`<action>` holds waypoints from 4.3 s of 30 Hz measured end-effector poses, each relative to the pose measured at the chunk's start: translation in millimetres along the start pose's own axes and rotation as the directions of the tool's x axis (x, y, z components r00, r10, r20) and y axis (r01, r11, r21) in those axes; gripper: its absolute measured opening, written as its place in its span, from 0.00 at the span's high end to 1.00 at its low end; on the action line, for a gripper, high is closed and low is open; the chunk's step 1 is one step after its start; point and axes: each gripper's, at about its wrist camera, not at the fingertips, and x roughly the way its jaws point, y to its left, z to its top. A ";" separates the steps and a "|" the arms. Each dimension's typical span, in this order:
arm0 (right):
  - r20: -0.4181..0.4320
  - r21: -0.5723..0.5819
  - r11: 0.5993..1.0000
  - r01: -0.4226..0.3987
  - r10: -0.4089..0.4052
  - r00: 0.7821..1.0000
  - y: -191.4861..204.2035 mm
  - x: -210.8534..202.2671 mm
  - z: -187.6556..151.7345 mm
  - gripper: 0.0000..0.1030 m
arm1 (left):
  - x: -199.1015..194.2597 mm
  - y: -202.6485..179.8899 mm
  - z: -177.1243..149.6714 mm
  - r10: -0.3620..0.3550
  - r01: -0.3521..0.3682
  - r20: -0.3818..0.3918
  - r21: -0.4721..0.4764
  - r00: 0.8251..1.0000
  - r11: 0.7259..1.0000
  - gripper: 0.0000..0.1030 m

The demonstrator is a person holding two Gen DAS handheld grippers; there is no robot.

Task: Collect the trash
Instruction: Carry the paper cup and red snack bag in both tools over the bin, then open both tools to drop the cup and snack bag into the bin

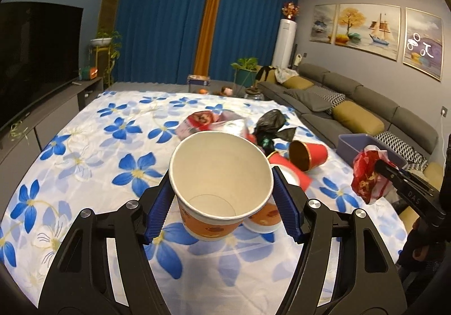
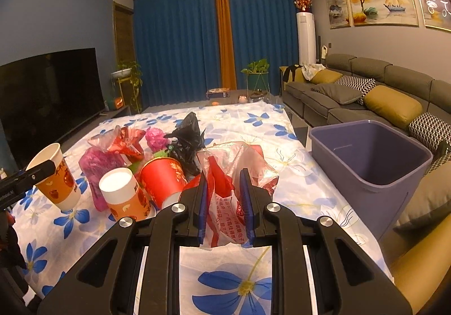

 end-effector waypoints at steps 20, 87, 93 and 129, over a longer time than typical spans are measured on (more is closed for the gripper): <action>0.066 0.035 0.998 0.055 -0.057 0.996 -48.5 -9.0 25.6 0.78 | 28.3 -99.7 31.7 -0.180 0.180 -0.014 0.125 0.984 0.976 0.36; 0.039 0.252 0.914 0.317 -0.337 0.941 -239.1 41.0 50.8 0.76 | 231.5 -357.5 39.4 -0.459 0.491 -0.206 0.146 0.864 0.859 0.34; 0.032 0.259 0.912 0.319 -0.338 0.941 -239.8 43.4 51.3 0.76 | 235.1 -358.8 35.7 -0.468 0.502 -0.219 0.145 0.856 0.852 0.34; 0.213 0.217 0.933 0.287 -0.332 0.919 -156.7 -43.4 43.8 0.18 | 116.6 -243.0 34.8 -0.219 0.221 -0.031 0.086 0.975 0.972 0.09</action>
